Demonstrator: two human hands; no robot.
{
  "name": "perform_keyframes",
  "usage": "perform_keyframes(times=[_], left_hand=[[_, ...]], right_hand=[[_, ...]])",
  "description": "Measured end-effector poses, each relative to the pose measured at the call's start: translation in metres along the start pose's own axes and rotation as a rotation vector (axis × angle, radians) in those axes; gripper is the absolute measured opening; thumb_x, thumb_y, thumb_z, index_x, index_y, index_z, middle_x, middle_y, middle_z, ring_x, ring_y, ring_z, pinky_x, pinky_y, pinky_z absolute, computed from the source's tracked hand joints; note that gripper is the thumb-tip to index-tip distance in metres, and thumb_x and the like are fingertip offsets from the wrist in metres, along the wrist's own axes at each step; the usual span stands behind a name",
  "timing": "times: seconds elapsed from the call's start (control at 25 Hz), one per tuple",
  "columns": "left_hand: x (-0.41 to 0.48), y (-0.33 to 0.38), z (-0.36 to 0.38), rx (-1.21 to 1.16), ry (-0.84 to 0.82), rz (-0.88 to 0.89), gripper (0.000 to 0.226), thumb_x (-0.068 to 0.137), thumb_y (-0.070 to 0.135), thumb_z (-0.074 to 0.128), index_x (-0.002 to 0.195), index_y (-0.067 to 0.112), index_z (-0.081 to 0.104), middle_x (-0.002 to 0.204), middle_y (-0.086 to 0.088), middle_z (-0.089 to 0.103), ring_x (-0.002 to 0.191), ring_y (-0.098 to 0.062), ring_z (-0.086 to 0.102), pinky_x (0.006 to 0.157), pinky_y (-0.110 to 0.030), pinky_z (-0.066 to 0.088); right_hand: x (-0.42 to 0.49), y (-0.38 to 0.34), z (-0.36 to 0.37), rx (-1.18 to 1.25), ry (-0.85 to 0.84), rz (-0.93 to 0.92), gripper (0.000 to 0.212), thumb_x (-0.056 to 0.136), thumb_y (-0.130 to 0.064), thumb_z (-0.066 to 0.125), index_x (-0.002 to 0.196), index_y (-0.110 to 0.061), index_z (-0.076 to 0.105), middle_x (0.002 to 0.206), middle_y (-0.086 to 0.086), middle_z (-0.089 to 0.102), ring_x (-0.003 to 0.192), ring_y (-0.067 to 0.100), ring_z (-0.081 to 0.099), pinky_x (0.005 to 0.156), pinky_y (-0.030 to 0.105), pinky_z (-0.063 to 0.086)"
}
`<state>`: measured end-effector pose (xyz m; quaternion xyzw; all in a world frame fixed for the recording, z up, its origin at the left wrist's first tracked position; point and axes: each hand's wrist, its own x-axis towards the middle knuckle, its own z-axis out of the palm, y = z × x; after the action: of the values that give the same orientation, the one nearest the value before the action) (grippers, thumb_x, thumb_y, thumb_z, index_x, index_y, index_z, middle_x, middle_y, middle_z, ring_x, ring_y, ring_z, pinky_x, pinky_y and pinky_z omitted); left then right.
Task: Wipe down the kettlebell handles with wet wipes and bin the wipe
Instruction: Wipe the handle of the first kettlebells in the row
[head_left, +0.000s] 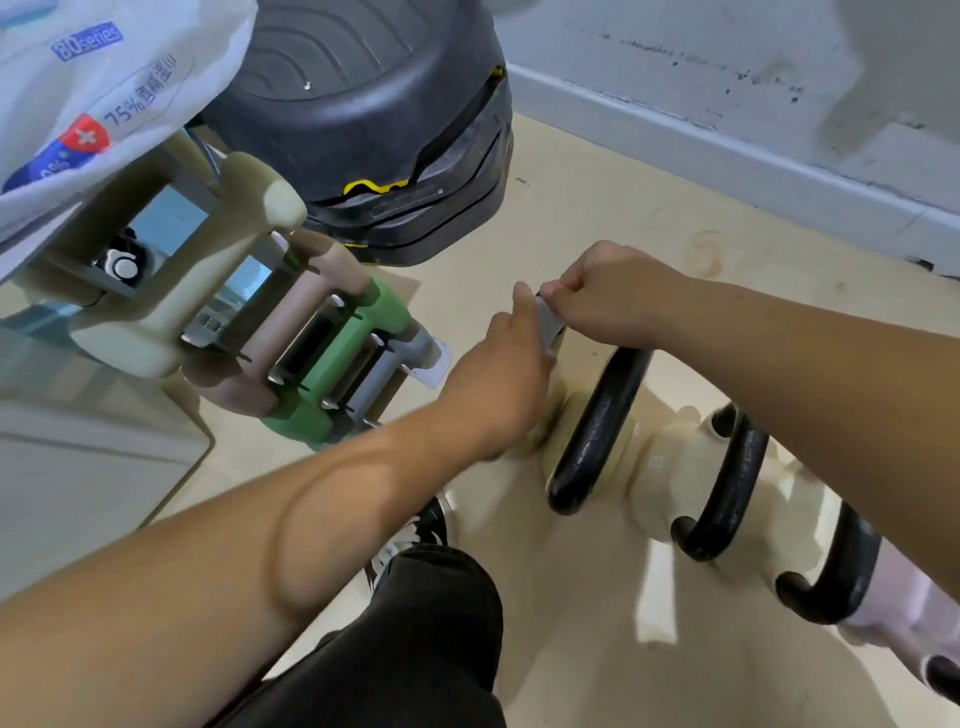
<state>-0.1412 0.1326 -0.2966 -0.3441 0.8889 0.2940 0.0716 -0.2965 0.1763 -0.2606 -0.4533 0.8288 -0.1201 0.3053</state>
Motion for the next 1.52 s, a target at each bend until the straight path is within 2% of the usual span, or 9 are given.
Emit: perform_keyframes(times=[0.16, 0.32, 0.52, 0.68, 0.8, 0.96, 1.24, 1.4, 1.52], left_hand=[[-0.064, -0.04, 0.03, 0.245, 0.196, 0.221, 0.076, 0.099, 0.009, 0.045, 0.161, -0.002, 0.003, 0.133, -0.018, 0.044, 0.089, -0.031, 0.058, 0.064, -0.029, 0.043], [-0.051, -0.024, 0.018, 0.089, 0.139, 0.056, 0.066, 0.103, 0.022, 0.044, 0.158, 0.001, 0.013, 0.122, -0.019, 0.053, 0.091, -0.038, 0.062, 0.067, -0.039, 0.046], [0.014, -0.017, -0.02, -0.333, -0.183, -0.103, 0.018, 0.091, 0.021, 0.062, 0.098, 0.006, 0.053, 0.079, -0.007, 0.058, 0.074, -0.024, 0.059, 0.068, -0.036, 0.05], [-0.02, -0.025, -0.002, -0.48, -0.088, -0.072, 0.048, 0.097, 0.035, 0.064, 0.139, 0.019, 0.049, 0.122, -0.001, 0.066, 0.111, -0.019, 0.064, 0.092, -0.034, 0.052], [-0.068, -0.041, 0.04, -0.425, 0.157, -0.019, 0.072, 0.103, 0.03, 0.057, 0.162, 0.016, 0.017, 0.159, -0.002, 0.041, 0.143, -0.015, 0.041, 0.114, -0.029, 0.035], [-0.069, -0.043, 0.056, -0.503, 0.258, -0.057, 0.06, 0.1, 0.033, 0.057, 0.154, 0.021, 0.032, 0.14, 0.0, 0.057, 0.128, -0.019, 0.056, 0.106, -0.04, 0.047], [-0.037, -0.036, 0.024, -0.338, 0.221, -0.182, 0.038, 0.093, 0.041, 0.062, 0.127, 0.027, 0.05, 0.087, 0.008, 0.063, 0.075, -0.016, 0.065, 0.061, -0.03, 0.047], [-0.027, -0.016, 0.013, -0.264, 0.153, -0.068, 0.064, 0.096, 0.03, 0.059, 0.151, 0.019, 0.028, 0.105, 0.001, 0.062, 0.088, -0.026, 0.065, 0.064, -0.033, 0.045], [0.017, 0.007, -0.006, -0.175, 0.005, -0.153, 0.089, 0.101, 0.027, 0.054, 0.161, 0.013, -0.009, 0.129, -0.011, 0.059, 0.106, -0.029, 0.06, 0.079, -0.035, 0.044]], right_hand=[[-0.001, -0.007, 0.003, -0.128, 0.007, -0.051, 0.051, 0.093, -0.059, 0.053, 0.103, -0.016, 0.079, 0.104, 0.008, 0.075, 0.099, 0.029, 0.065, 0.089, 0.039, 0.056], [0.004, -0.007, 0.006, -0.175, 0.034, -0.033, 0.052, 0.089, -0.061, 0.058, 0.103, -0.015, 0.079, 0.093, 0.009, 0.072, 0.09, 0.03, 0.064, 0.085, 0.038, 0.057], [0.006, -0.004, 0.006, 0.002, 0.048, -0.009, 0.045, 0.092, -0.053, 0.057, 0.093, -0.014, 0.08, 0.087, 0.007, 0.075, 0.078, 0.02, 0.063, 0.073, 0.033, 0.053], [-0.001, -0.01, 0.005, -0.154, 0.074, -0.058, 0.054, 0.088, -0.062, 0.058, 0.098, -0.013, 0.079, 0.069, 0.007, 0.062, 0.066, 0.019, 0.056, 0.067, 0.033, 0.05], [-0.005, -0.014, 0.01, -0.193, 0.09, -0.084, 0.068, 0.085, -0.071, 0.056, 0.108, -0.011, 0.076, 0.109, 0.009, 0.065, 0.096, 0.027, 0.062, 0.084, 0.041, 0.054], [-0.005, -0.011, 0.012, -0.137, 0.097, -0.103, 0.065, 0.086, -0.07, 0.057, 0.108, -0.012, 0.076, 0.119, 0.009, 0.066, 0.099, 0.029, 0.062, 0.09, 0.043, 0.054], [0.003, -0.017, 0.012, -0.077, 0.104, -0.045, 0.05, 0.091, -0.056, 0.054, 0.09, -0.011, 0.077, 0.069, 0.009, 0.064, 0.074, 0.028, 0.062, 0.075, 0.037, 0.057], [-0.003, -0.015, 0.003, 0.108, 0.064, 0.086, 0.034, 0.092, -0.032, 0.056, 0.074, -0.003, 0.064, 0.066, 0.01, 0.055, 0.072, 0.035, 0.057, 0.068, 0.034, 0.05], [-0.008, -0.013, -0.004, 0.231, -0.033, 0.102, 0.031, 0.095, -0.017, 0.054, 0.107, 0.007, 0.071, 0.096, 0.021, 0.066, 0.09, 0.04, 0.06, 0.085, 0.04, 0.053]])
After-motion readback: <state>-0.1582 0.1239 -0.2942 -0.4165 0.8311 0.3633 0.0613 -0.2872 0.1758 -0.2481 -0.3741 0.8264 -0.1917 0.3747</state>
